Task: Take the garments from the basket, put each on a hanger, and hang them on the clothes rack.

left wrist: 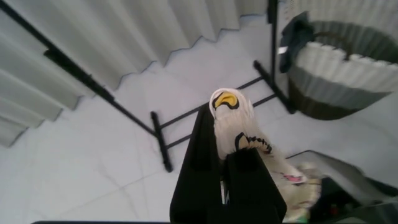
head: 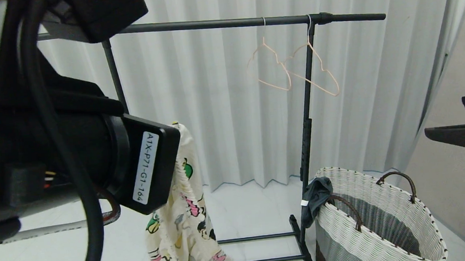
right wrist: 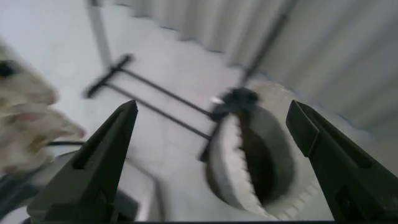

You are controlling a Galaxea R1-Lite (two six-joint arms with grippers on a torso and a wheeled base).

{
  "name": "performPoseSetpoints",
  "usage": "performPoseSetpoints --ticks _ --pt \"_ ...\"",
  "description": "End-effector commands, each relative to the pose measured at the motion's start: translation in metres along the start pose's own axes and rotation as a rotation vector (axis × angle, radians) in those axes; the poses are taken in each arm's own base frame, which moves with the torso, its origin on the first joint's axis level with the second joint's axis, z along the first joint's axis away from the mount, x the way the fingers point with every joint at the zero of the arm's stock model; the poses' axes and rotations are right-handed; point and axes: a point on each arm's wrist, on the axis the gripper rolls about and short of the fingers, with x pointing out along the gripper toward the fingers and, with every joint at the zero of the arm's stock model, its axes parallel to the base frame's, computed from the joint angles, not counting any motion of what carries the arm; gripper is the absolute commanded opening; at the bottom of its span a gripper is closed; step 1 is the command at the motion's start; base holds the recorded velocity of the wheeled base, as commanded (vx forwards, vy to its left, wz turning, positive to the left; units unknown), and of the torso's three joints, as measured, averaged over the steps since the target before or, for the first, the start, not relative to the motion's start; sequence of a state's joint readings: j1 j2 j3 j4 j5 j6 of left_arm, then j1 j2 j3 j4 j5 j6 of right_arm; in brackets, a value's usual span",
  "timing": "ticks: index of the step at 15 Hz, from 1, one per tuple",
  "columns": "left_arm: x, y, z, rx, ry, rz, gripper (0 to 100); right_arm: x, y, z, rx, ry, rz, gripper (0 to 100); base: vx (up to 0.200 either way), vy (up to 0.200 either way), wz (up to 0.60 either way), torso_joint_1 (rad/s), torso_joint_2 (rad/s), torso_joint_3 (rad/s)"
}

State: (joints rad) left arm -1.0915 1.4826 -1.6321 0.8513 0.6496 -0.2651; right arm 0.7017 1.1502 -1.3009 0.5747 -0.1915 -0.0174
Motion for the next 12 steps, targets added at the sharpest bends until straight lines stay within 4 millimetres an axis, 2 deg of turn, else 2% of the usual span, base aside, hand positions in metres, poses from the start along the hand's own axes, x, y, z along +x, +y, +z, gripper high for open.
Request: performPoseSetpoints --ticks 1,3,8,12 --pt "0.000 0.009 -0.009 0.045 0.013 0.056 0 0.004 -0.009 -0.006 -0.007 0.034 -0.097 100 0.000 0.000 0.00 0.000 0.00 0.000" --pt "0.001 0.018 -0.018 0.066 0.038 0.088 0 0.005 -0.012 -0.007 -0.016 0.040 -0.126 100 0.000 0.000 0.00 0.000 0.00 0.000" --pt "0.000 0.028 -0.021 0.050 0.031 0.176 0 0.013 -0.021 -0.015 -0.092 0.112 -0.295 100 0.000 0.000 0.00 0.000 0.00 0.000" --pt "-0.003 0.047 -0.024 0.004 0.029 0.256 0 0.014 -0.022 -0.014 -0.079 0.091 -0.252 100 0.000 0.000 0.00 0.000 0.00 0.000"
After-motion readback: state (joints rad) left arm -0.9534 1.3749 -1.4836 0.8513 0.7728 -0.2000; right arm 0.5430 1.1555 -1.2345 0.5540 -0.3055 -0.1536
